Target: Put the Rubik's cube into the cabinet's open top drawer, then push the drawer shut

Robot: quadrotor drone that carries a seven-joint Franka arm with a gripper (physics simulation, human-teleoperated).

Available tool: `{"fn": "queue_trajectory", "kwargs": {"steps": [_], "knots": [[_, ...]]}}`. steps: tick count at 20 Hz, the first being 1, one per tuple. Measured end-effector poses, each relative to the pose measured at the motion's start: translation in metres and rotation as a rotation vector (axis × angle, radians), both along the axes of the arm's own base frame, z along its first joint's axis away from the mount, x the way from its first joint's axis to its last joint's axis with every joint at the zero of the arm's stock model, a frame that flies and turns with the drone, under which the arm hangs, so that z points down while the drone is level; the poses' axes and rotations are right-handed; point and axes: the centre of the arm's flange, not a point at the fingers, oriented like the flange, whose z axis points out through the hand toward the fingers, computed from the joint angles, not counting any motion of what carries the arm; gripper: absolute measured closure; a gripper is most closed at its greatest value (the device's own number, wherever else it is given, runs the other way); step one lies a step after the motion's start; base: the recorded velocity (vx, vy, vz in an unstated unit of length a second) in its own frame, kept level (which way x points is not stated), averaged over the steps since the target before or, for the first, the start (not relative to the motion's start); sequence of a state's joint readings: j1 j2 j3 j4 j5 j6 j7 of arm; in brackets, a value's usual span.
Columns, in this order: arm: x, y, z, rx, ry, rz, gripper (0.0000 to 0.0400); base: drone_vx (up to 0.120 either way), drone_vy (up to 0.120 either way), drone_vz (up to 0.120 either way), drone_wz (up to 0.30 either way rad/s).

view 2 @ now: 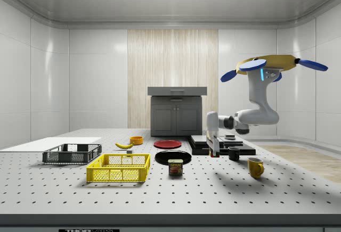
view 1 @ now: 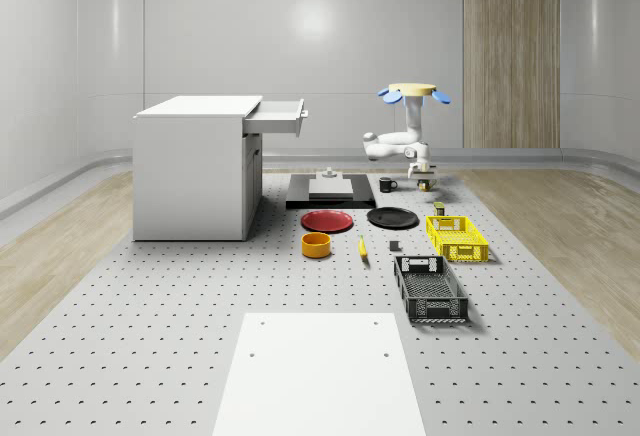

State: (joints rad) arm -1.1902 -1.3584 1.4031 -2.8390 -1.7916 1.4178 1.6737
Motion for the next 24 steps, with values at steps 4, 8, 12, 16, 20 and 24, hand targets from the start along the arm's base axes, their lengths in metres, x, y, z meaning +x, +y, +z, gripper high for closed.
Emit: {"fn": "queue_trajectory", "kwargs": {"steps": [4,8,12,16,20,24], "knots": [[0.0,0.0,-0.0028,0.0,0.0,0.0,0.0075,0.0,-0.05,0.12,0.0],[0.0,0.0,-0.004,0.0,0.0,0.0,0.0075,0.0,-0.1,0.12,0.0],[0.0,0.0,-0.0045,0.0,0.0,0.0,0.0075,0.0,-0.01,0.12,0.0],[0.0,0.0,-0.0047,0.0,0.0,0.0,0.0075,0.0,-0.12,0.12,0.0],[0.0,0.0,-0.0047,0.0,0.0,0.0,0.0075,0.0,-0.12,0.12,0.0],[0.0,0.0,-0.0048,0.0,0.0,0.0,0.0075,0.1,-0.12,0.12,0.0]]}}
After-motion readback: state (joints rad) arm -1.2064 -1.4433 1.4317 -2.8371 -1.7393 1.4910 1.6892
